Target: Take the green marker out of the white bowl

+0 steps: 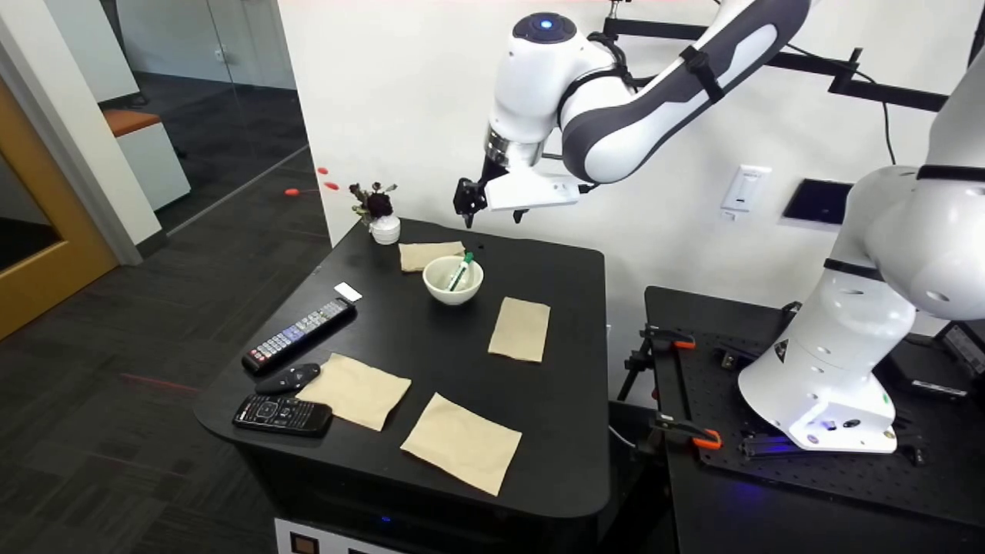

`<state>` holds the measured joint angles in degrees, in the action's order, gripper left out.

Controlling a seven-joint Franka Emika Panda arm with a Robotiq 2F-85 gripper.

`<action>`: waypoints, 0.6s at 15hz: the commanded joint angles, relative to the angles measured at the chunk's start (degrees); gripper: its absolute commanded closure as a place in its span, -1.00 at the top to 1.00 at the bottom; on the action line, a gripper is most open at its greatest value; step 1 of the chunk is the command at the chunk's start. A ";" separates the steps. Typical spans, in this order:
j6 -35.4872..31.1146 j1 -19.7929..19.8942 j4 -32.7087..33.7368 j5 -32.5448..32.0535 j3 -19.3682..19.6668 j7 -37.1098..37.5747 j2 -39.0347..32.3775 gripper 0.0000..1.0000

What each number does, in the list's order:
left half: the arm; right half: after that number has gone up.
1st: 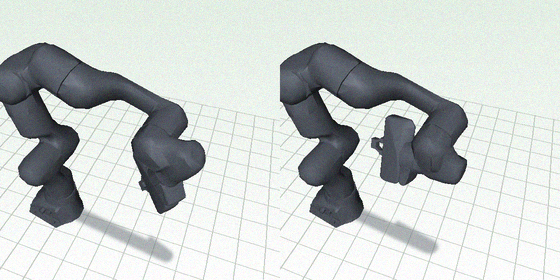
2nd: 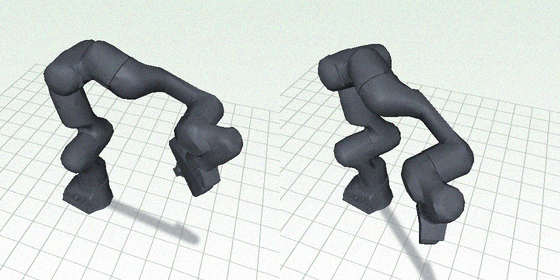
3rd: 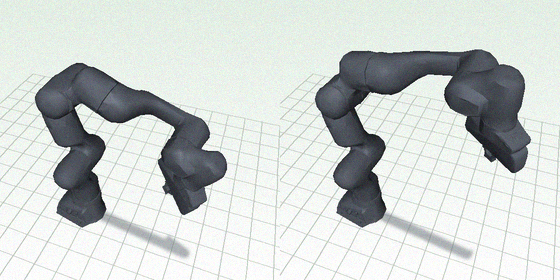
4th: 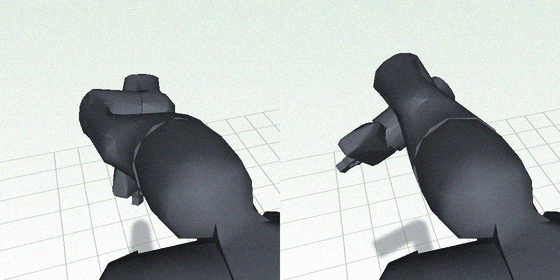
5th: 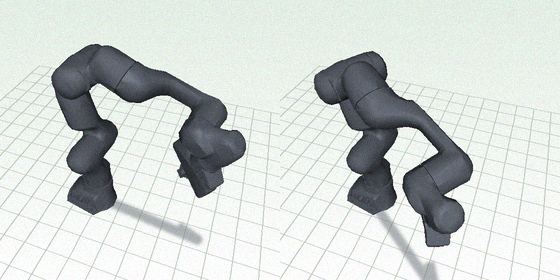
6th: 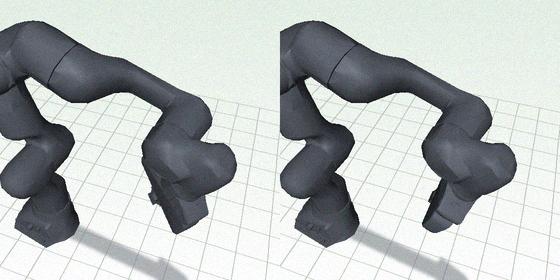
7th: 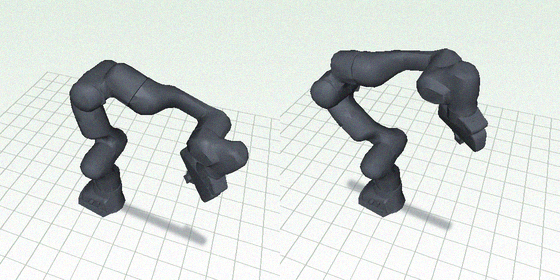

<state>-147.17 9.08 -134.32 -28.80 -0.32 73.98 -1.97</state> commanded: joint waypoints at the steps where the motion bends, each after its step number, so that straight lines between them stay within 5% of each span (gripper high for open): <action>1: -0.10 -2.29 0.22 0.26 2.41 -0.09 -0.29 1.00; 9: -0.90 -3.12 2.15 -1.98 5.94 12.08 -4.82 1.00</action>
<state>-147.39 7.34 -133.87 -29.32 3.61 80.08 -3.68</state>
